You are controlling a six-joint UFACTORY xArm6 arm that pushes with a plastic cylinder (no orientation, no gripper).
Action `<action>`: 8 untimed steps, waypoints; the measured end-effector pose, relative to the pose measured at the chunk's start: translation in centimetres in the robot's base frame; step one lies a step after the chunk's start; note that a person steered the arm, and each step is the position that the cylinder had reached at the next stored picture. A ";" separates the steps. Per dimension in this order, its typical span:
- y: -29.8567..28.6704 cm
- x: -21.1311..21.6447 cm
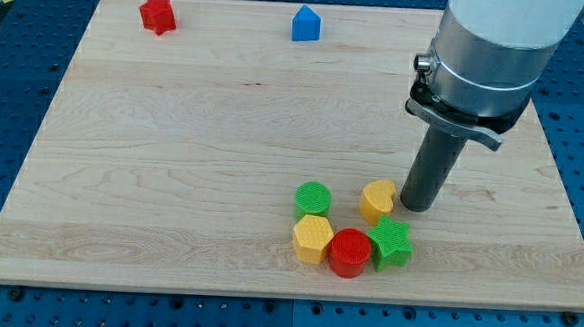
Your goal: Push the yellow heart on top of the red circle
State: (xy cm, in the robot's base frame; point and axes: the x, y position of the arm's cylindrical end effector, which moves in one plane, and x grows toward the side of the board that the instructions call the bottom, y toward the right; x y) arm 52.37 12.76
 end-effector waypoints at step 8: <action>-2.4 -1.1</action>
State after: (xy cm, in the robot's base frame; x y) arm 51.30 10.35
